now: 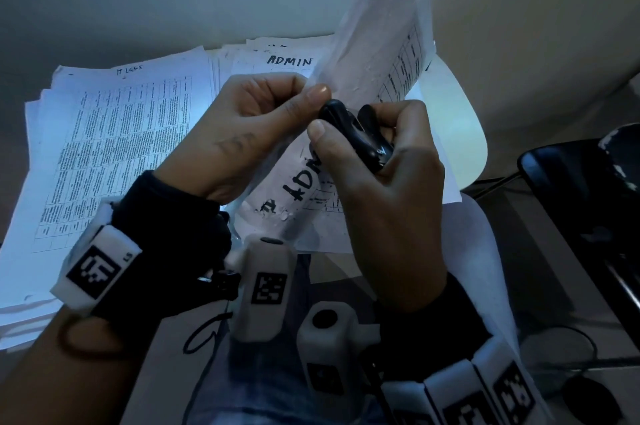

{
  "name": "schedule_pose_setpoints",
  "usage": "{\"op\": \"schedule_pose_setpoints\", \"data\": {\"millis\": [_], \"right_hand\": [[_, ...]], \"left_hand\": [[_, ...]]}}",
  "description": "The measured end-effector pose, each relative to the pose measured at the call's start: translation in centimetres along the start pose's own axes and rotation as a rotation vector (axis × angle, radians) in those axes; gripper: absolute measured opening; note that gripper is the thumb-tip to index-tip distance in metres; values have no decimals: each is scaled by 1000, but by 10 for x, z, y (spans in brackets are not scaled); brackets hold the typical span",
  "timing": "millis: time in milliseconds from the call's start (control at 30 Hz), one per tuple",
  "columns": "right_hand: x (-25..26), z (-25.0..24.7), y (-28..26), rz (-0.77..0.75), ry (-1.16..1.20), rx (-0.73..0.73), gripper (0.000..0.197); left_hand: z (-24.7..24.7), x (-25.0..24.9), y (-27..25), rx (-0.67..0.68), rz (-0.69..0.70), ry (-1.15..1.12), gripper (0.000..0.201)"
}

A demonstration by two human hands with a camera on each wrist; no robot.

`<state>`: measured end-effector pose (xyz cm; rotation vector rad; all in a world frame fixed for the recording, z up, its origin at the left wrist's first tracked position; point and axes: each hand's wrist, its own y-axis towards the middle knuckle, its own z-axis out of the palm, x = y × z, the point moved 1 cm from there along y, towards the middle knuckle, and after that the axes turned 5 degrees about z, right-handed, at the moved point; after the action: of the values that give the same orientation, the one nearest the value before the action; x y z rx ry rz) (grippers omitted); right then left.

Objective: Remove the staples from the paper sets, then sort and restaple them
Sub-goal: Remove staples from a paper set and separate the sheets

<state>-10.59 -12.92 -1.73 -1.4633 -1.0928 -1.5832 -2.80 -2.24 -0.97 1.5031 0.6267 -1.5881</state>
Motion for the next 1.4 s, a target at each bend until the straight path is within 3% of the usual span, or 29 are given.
{"op": "schedule_pose_setpoints", "data": {"millis": [367,733,933,1133,1267,1333,1400], "right_hand": [[-4,2,5,48,96,-34,22],[-3,1,6,-2,94,-53,19],[-6,-2,6,108,237,-19,16],[-4,-11,10,284,522,124,6],[-4,-13,12,256,438,89,8],[-4,-12,14,231,371,57,12],[-2,-11,14,194,274,36,13]], "left_hand": [[0,4,4,-7,-7,17,18],[7,1,3,-35,3,89,15],[12,3,2,-63,-26,50,16],[12,-2,2,-71,-61,154,17],[7,-5,-2,34,-56,257,5],[4,-7,-4,63,-46,374,17],[9,-8,-2,36,48,559,23]]}}
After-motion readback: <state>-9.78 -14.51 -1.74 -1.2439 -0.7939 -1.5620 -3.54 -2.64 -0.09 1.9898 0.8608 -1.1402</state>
